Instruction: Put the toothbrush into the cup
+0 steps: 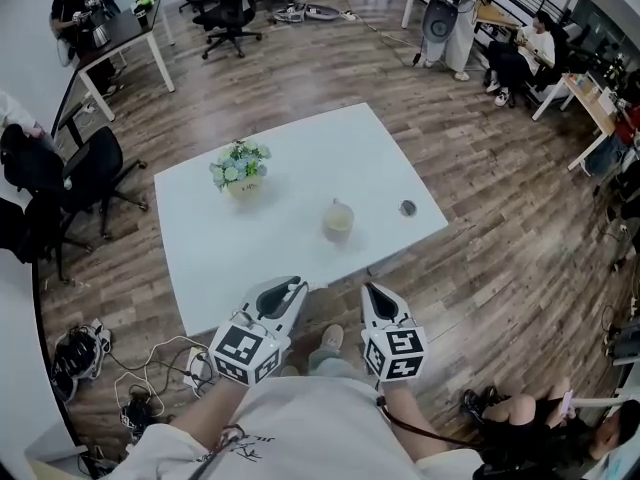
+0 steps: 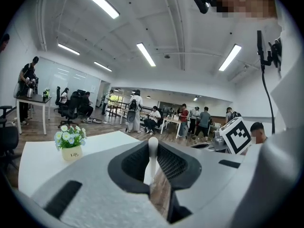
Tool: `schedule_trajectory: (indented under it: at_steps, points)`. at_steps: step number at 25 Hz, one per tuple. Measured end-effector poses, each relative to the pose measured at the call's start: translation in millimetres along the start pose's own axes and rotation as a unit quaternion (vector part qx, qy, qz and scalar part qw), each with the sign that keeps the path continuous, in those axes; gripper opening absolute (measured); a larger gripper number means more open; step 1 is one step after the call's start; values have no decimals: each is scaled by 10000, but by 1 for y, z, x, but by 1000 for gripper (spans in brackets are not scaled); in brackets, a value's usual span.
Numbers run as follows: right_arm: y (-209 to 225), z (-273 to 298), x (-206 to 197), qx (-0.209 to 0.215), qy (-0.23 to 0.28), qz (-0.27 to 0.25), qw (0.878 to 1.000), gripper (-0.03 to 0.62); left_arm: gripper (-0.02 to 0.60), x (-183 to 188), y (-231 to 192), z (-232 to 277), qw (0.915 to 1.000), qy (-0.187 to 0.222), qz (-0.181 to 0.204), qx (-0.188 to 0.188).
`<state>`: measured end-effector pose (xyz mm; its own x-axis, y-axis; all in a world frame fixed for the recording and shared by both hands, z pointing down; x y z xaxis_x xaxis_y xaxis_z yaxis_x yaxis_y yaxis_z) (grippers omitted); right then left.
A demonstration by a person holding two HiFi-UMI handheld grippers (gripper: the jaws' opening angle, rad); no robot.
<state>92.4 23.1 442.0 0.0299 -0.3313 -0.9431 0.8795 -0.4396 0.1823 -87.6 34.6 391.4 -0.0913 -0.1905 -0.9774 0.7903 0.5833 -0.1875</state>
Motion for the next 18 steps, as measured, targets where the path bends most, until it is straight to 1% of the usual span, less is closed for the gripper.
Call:
schedule_trajectory:
  at_steps: [4,7,12,18]
  points:
    - [26,21,18,188,14,-119,9998,20,60,9,-8,35,9999,78,-11,153]
    - [40,30,26,281,9,-174,9995,20,60,8,-9,52,9998,47,52,200]
    - [59,42,27,278,-114,-87,9995,20,60,8,-12,72,9997,-1,-110,226]
    - [68,58,36,227,-132,-64,9996,20,60,22,-28,89,9997,28,-93,217]
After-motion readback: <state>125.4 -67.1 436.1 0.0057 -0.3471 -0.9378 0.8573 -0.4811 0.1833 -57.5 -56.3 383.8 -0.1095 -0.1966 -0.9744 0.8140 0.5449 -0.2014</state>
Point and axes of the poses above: the fingertips, and each gripper's own axes: z forward along the fingers, y to its right, x out of its top, the point moved 5 cm from there along -z, backward along the fingers, and after that the axes turned 8 degrees about y, right-handed, at the moved point
